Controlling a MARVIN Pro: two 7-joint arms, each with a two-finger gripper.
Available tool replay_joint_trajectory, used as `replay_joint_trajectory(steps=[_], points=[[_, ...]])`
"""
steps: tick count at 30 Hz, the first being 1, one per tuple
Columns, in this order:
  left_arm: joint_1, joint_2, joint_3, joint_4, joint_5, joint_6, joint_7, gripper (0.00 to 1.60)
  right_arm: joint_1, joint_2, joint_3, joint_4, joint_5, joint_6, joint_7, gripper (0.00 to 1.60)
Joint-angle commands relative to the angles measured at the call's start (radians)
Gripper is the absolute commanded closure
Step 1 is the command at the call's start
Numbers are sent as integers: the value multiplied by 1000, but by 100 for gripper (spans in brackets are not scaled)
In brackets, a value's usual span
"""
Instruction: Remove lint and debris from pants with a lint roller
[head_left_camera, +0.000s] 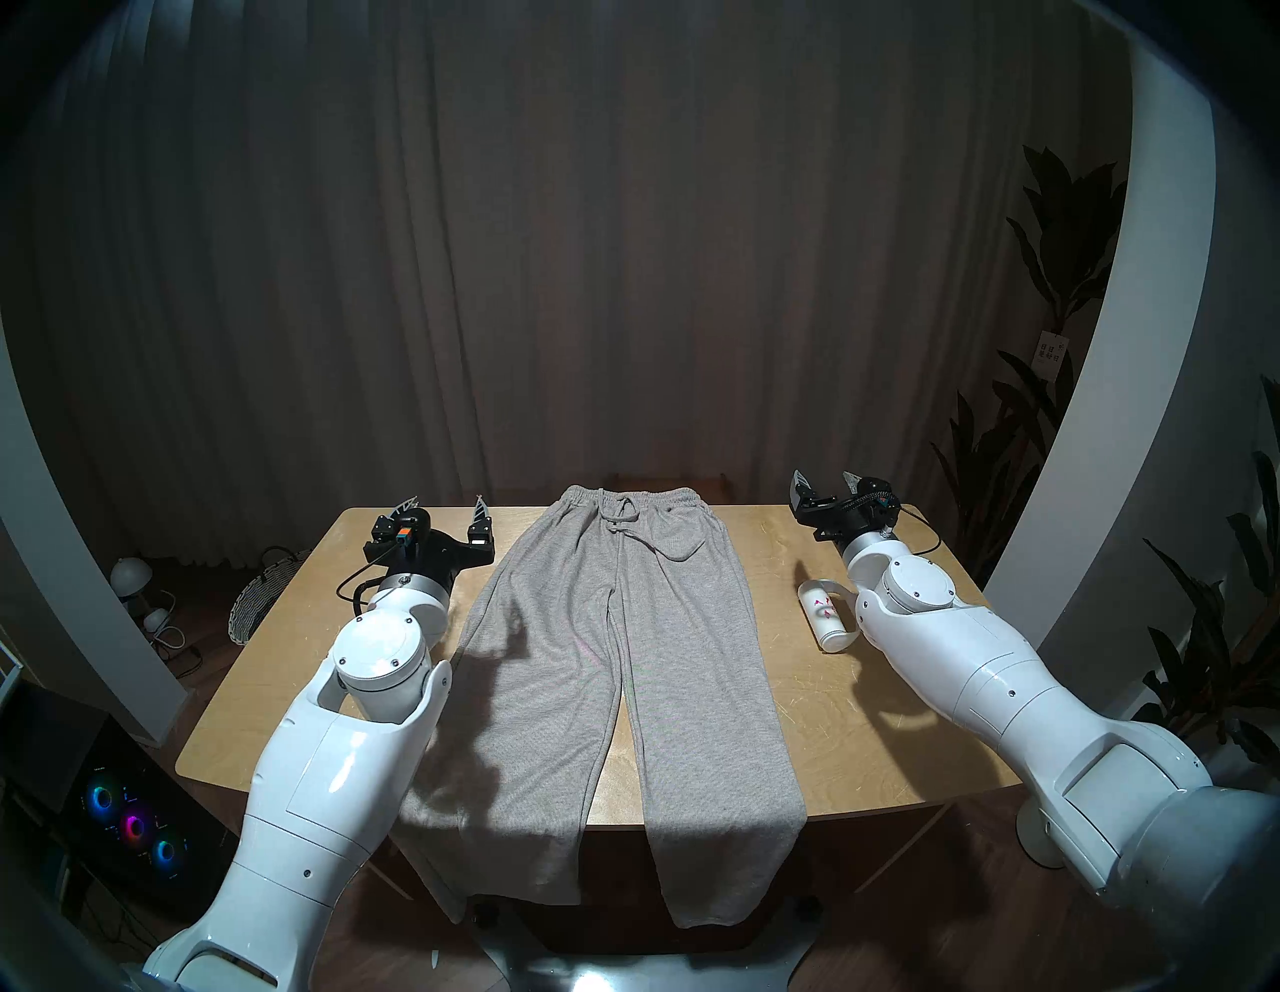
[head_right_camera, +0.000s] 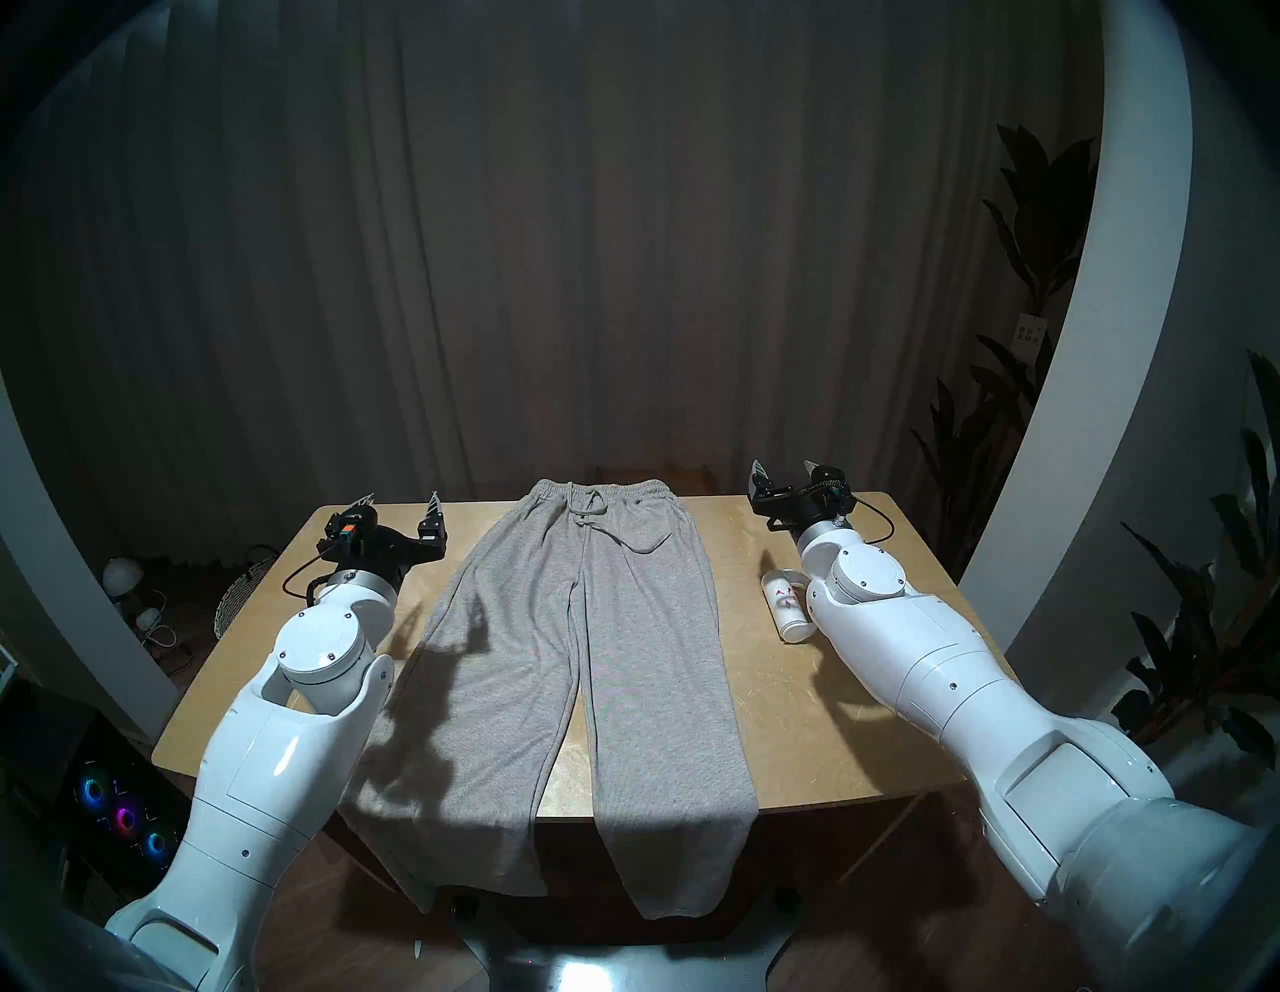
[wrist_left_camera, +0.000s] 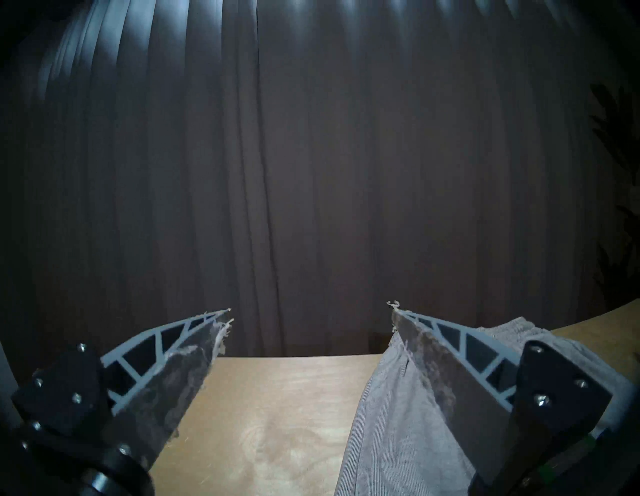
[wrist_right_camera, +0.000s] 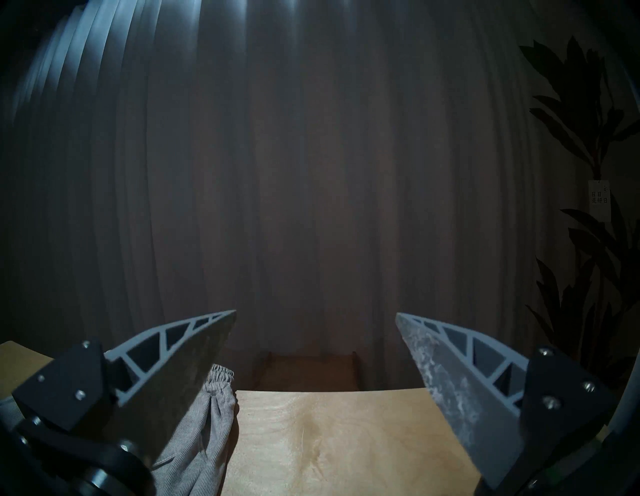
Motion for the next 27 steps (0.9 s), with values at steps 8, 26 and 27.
replay_joint_trajectory(steps=[8,26,27], points=[[-15,57,-38,69,-54,-130,-145,0,44,-117,40,147,-34,-222,53,0],[-22,62,-38,93,-70,-173,-183,0,105,-183,56,323,-23,-387,147,0],[-22,62,-38,93,-71,-173,-184,0,107,-185,57,328,-22,-389,150,0]])
